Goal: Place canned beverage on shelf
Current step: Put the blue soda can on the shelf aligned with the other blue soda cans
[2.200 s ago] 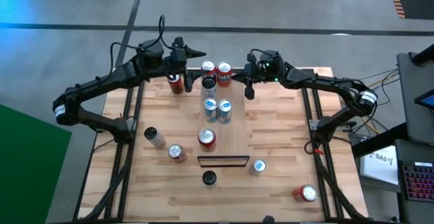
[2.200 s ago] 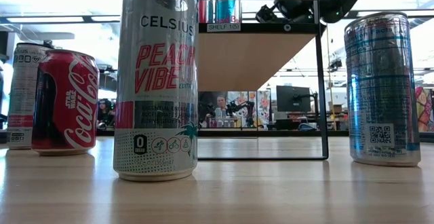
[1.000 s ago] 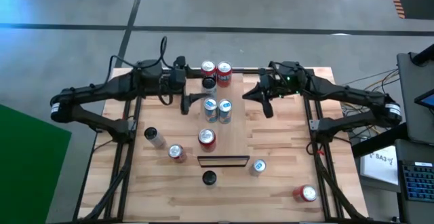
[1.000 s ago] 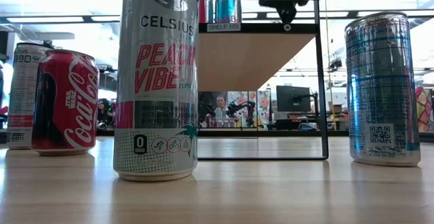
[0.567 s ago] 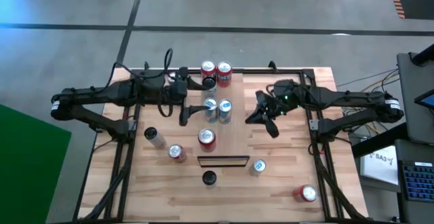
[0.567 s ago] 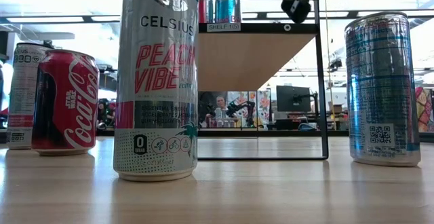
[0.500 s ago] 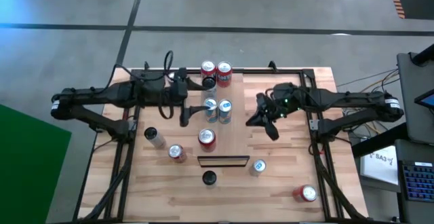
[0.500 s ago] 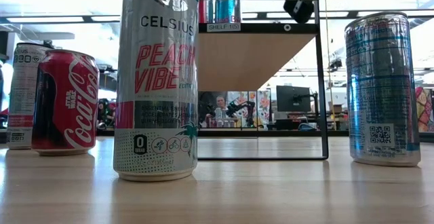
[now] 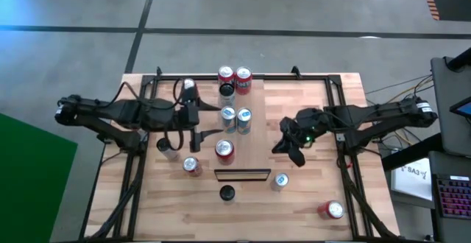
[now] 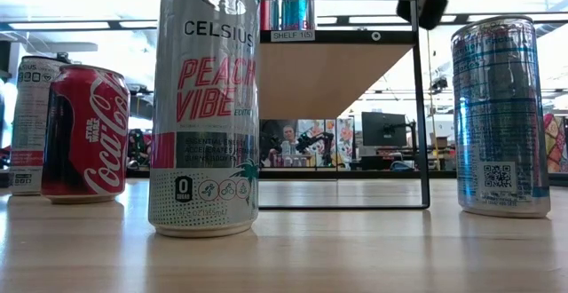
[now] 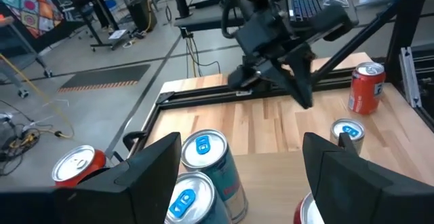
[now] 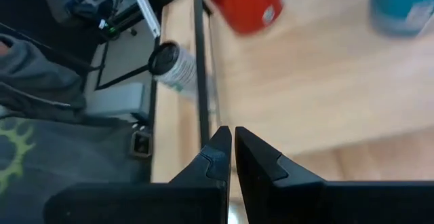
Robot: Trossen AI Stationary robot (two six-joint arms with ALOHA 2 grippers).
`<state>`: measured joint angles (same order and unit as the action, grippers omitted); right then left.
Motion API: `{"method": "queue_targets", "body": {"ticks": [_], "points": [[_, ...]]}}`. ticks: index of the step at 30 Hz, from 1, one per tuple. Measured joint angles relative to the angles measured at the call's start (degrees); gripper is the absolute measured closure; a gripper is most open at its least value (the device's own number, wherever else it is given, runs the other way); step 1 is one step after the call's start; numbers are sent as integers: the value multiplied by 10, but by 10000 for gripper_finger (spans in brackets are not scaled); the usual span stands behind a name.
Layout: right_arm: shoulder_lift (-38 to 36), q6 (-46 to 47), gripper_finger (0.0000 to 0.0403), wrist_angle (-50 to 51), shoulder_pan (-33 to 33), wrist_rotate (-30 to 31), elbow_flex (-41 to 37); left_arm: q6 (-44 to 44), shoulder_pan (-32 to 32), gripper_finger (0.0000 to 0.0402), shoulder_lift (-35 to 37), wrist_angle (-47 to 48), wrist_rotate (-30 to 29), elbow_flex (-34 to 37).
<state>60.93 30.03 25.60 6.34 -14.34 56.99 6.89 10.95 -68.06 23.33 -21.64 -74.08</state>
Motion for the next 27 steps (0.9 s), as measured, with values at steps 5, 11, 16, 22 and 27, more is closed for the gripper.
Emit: {"method": "queue_targets", "body": {"ticks": [5,11,16,22,27], "points": [[0,65,390,17,48,11,0,1,14,125,3,0,-4,0],[8,134,390,50,90,38,0,0,17,125,1,-1,-4,0],[31,175,390,101,114,40,7,-13,24,125,0,-21,-4,0],[102,184,390,255,143,62,110,-28,44,125,-1,-23,-4,0],[167,181,391,395,162,103,206,-44,78,125,-1,-24,-4,2]]}}
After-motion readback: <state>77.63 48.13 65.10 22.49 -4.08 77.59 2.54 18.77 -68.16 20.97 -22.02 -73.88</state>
